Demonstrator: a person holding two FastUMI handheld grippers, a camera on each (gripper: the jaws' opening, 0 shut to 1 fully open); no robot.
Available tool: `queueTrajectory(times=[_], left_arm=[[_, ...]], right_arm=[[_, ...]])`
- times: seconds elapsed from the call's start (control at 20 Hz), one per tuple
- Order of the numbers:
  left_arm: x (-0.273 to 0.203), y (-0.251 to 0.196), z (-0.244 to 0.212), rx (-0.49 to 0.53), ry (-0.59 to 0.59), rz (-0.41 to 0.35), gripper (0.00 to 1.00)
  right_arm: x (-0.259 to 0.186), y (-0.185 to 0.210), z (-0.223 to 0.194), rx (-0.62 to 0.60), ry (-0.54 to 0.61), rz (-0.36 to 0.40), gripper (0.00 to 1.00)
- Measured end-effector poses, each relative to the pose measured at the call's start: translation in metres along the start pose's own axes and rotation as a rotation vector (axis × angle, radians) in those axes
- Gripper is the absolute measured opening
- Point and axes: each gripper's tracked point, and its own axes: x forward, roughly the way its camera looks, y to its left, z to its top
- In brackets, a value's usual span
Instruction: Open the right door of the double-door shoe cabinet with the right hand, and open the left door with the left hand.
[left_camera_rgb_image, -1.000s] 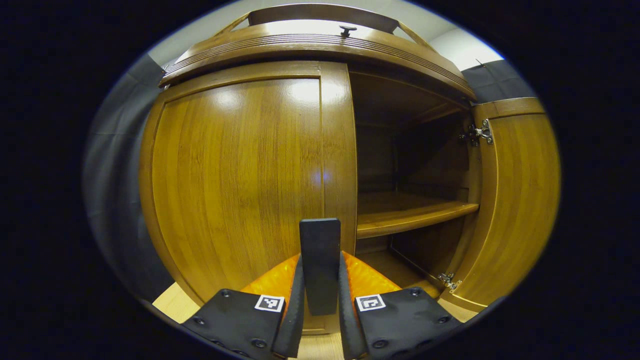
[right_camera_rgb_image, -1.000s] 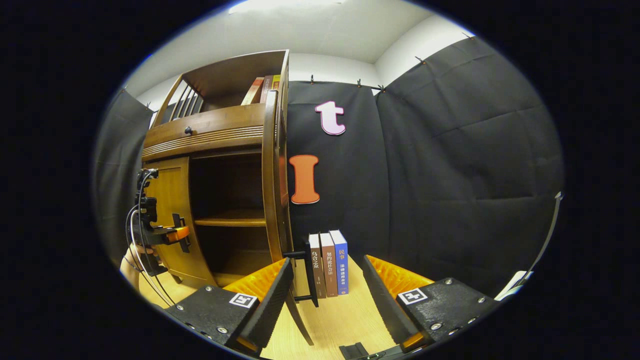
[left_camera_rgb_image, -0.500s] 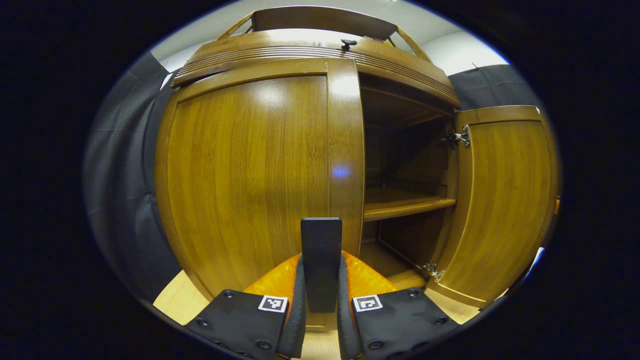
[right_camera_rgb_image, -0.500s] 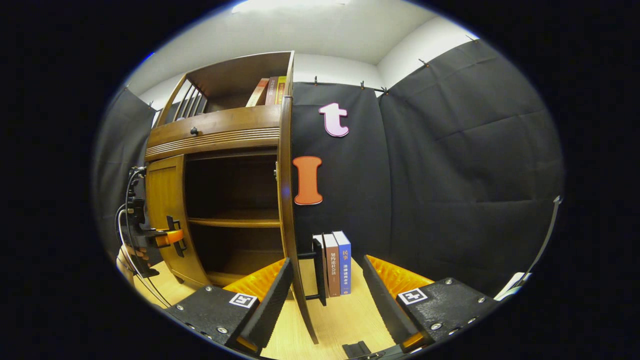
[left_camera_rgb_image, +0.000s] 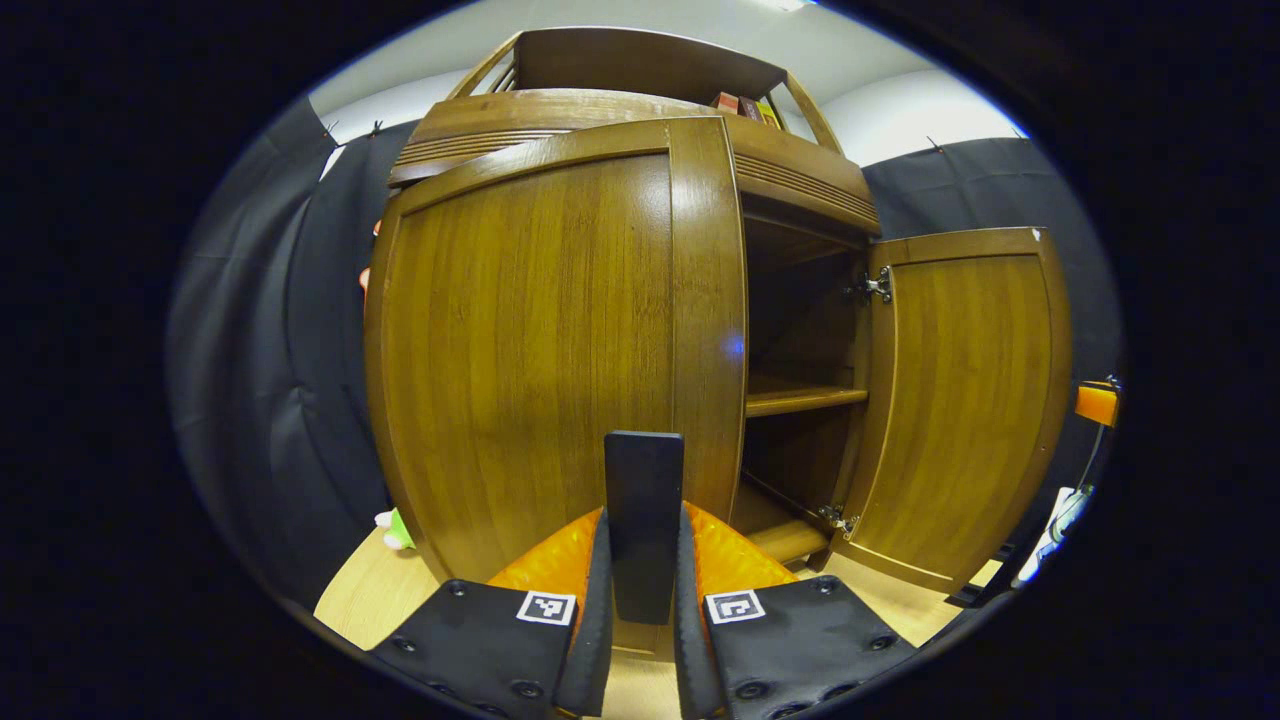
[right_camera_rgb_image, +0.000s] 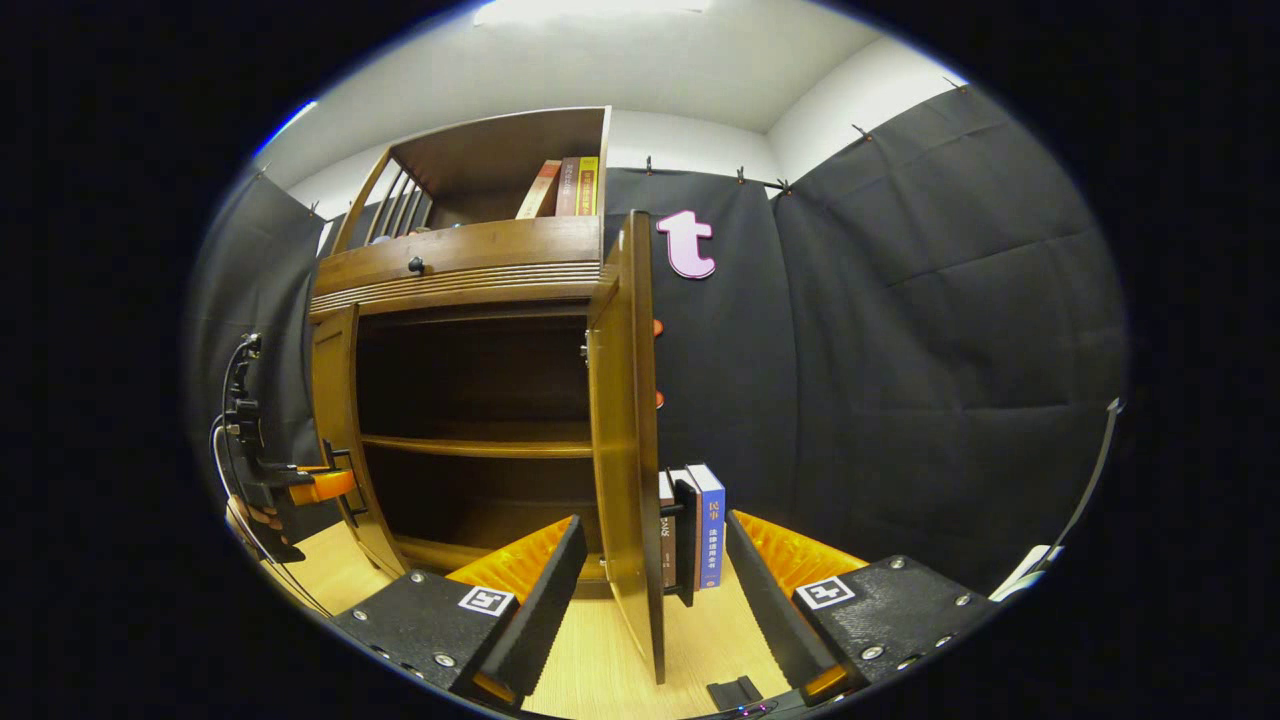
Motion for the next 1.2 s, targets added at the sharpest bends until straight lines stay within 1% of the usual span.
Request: queueTrajectory(times=[0.05,0.2,0.4,0.6,0.9,1.0,1.05,1.1,1.15,1.2], left_arm=[[-0.008,0.004,0.000,0.005,0.002,-0.001,0.34],[-0.024,0.010,-0.001,0.019,0.001,-0.002,0.34],[-0.048,0.024,0.000,0.012,0.006,0.000,0.34],[-0.058,0.032,-0.003,0.018,0.007,0.006,0.34],[-0.089,0.061,-0.007,0.046,0.017,0.043,0.33],[-0.096,0.069,-0.012,0.030,0.026,0.049,0.33],[-0.101,0.075,-0.013,0.013,0.021,0.053,0.32],[-0.098,0.079,-0.010,-0.001,0.014,0.054,0.25],[-0.104,0.083,-0.012,-0.006,0.009,0.052,0.24],[-0.106,0.088,-0.010,-0.007,0.007,0.056,0.24]], right_arm=[[0.000,0.005,0.000,-0.001,-0.001,0.005,0.98],[-0.001,0.013,0.001,0.002,-0.001,0.015,0.98],[-0.003,0.027,0.002,0.009,0.003,0.037,0.98],[-0.005,0.041,0.003,0.005,0.005,0.059,0.98],[-0.011,0.058,0.005,0.008,0.003,0.081,0.98],[-0.011,0.063,0.003,0.009,0.006,0.089,0.98],[-0.011,0.066,0.002,0.013,0.009,0.094,0.98],[-0.011,0.069,0.001,0.015,0.010,0.100,0.98],[-0.011,0.073,0.001,0.017,0.012,0.105,0.98],[-0.010,0.076,0.001,0.018,0.013,0.111,0.87]])
